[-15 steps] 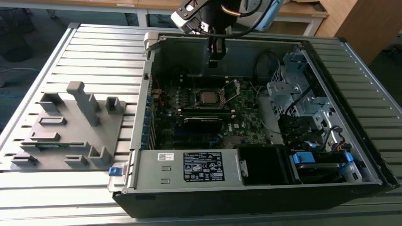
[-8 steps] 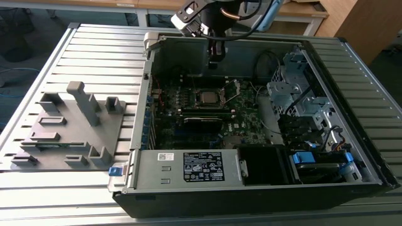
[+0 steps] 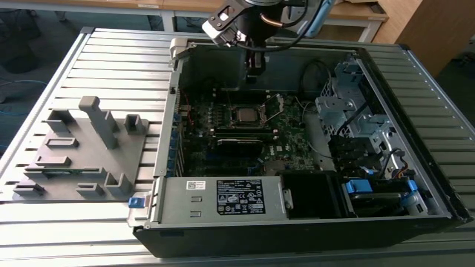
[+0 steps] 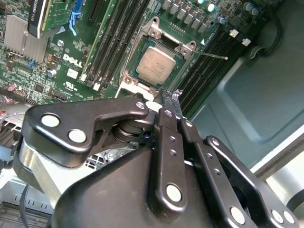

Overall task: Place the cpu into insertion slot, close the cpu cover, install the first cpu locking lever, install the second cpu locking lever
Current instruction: 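Close the cpu cover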

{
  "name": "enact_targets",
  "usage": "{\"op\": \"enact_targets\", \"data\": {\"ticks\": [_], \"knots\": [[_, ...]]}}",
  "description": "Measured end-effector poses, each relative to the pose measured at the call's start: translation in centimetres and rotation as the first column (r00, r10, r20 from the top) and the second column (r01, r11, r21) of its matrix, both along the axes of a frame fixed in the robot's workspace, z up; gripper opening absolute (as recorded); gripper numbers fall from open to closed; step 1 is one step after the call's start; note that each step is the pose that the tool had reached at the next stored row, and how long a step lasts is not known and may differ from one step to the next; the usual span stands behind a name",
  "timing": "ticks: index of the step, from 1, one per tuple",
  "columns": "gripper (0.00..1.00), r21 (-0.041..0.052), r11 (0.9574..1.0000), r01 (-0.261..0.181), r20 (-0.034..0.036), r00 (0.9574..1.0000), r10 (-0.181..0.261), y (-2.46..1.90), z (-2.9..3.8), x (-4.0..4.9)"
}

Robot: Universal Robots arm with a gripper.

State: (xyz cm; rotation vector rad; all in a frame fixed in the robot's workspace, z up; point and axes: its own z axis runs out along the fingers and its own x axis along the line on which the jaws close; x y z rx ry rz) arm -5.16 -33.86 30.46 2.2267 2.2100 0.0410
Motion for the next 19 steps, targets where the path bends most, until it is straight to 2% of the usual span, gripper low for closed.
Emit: {"op": "enact_targets", "data": {"ticks": [19], "knots": [[0.1, 0.0, 1.0, 0.0, 0.0, 1.0, 0.0, 0.0, -1.45, 0.0]]}}
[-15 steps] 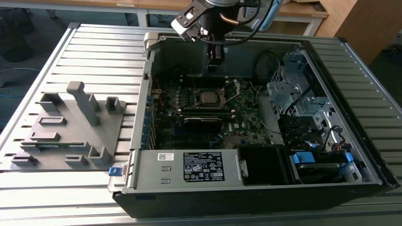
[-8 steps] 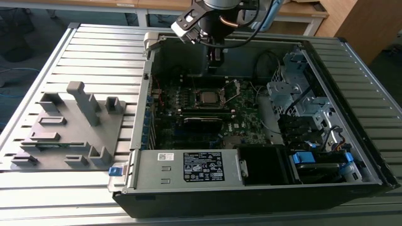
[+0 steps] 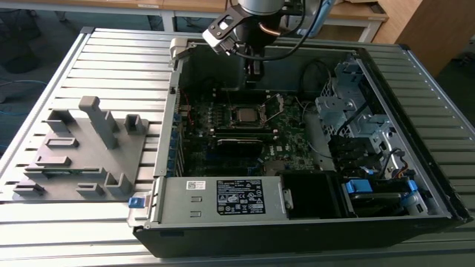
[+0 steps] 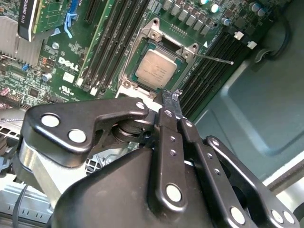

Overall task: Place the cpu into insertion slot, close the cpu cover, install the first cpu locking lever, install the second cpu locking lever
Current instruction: 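Close the cpu cover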

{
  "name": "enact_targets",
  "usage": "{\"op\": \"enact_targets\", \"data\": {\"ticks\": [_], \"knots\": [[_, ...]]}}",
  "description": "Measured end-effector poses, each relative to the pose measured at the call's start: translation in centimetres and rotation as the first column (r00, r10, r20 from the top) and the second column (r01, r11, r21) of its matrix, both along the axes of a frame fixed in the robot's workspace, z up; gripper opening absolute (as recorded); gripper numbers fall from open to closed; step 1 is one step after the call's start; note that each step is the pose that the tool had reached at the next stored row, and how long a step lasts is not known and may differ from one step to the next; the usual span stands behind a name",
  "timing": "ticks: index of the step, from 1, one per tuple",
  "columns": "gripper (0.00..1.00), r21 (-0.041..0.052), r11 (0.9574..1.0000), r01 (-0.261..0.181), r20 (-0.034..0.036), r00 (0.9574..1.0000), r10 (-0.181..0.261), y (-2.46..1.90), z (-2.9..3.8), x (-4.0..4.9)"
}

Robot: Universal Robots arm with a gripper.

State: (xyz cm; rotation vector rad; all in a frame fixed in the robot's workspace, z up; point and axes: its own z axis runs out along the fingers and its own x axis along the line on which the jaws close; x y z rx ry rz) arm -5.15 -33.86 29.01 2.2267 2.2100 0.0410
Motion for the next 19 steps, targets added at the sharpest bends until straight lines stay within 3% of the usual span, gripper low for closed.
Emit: {"op": "enact_targets", "data": {"ticks": [19], "knots": [[0.1, -0.0003, 1.0, 0.0, -0.0002, 1.0, 0.0, 0.01, -1.26, 0.09]]}}
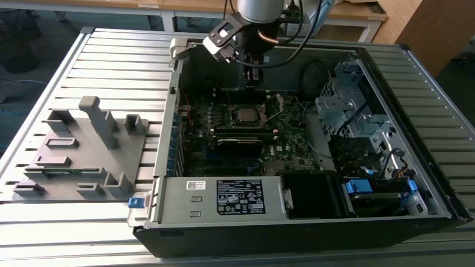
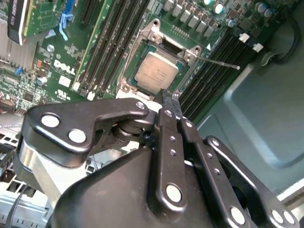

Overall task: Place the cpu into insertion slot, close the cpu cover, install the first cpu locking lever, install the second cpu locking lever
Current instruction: 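Close the cpu cover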

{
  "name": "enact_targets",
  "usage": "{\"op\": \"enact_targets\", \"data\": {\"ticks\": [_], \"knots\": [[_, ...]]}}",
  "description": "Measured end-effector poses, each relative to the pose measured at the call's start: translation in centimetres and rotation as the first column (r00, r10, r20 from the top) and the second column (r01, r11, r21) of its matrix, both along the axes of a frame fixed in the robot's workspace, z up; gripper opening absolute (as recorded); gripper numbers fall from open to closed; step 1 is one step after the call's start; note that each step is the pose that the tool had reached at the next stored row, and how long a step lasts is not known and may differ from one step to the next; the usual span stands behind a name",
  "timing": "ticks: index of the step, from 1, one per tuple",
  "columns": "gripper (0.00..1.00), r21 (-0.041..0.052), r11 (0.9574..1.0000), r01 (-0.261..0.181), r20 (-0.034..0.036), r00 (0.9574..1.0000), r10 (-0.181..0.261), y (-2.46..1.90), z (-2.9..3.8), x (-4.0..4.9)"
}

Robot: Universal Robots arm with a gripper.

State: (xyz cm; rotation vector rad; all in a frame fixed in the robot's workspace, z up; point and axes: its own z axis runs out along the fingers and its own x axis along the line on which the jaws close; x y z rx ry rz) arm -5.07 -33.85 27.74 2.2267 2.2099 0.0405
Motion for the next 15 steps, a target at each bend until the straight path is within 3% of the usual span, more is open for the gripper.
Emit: {"op": "enact_targets", "data": {"ticks": [15], "knots": [[0.1, 0.0002, 1.0, 0.0, 0.0001, 1.0, 0.0, 0.03, -0.02, 1.29]]}}
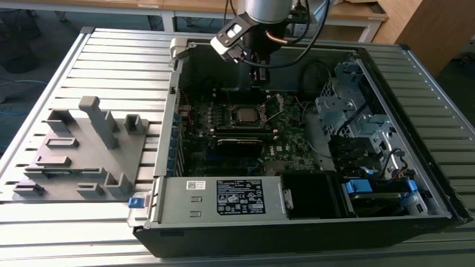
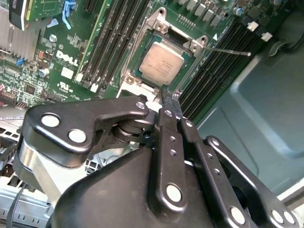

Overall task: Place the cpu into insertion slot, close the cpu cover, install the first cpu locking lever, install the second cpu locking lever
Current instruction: 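Close the cpu cover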

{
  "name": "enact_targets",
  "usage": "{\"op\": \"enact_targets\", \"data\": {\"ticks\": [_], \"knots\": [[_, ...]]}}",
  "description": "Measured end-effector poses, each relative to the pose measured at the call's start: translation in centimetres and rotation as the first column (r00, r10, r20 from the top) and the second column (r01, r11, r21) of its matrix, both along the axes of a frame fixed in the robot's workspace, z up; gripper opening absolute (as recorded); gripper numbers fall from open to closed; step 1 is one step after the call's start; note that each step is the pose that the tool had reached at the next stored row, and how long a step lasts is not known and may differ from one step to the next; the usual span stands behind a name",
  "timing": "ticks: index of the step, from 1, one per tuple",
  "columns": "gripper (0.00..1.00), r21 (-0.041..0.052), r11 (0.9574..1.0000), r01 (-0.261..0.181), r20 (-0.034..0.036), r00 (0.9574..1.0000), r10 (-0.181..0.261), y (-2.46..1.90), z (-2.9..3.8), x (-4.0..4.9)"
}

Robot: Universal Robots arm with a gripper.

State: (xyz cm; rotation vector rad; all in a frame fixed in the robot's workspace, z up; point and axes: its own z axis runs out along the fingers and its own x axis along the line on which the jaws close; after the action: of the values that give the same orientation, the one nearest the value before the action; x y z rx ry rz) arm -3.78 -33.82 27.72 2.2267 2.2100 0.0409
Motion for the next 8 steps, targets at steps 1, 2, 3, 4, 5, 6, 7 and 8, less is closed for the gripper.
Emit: {"op": "enact_targets", "data": {"ticks": [1, 2, 3, 4, 5, 6, 7, 8], "knots": [[0.1, 0.0001, 1.0, 0.0, 0.0001, 1.0, 0.0, 0.0, 0.0, 0.1], [0.1, 0.0001, 1.0, 0.0, 0.0, 1.0, 0.0, 0.0, -0.01, 0.21], [0.1, 0.0, 1.0, 0.0, 0.0, 1.0, 0.0, 0.0, -0.01, 0.31], [0.1, 0.0001, 1.0, 0.0, 0.0001, 1.0, 0.0, 0.01, -0.01, 0.41], [0.1, 0.0001, 1.0, 0.0, 0.0, 1.0, 0.0, 0.01, -0.01, 0.52], [0.1, 0.0001, 1.0, 0.0, 0.0, 1.0, 0.0, 0.01, -0.01, 0.62], [0.1, 0.0, 1.0, 0.0, 0.0, 1.0, 0.0, 0.01, -0.01, 0.71], [0.1, 0.0, 1.0, 0.0, 0.0, 1.0, 0.0, 0.01, -0.02, 0.79]]}}
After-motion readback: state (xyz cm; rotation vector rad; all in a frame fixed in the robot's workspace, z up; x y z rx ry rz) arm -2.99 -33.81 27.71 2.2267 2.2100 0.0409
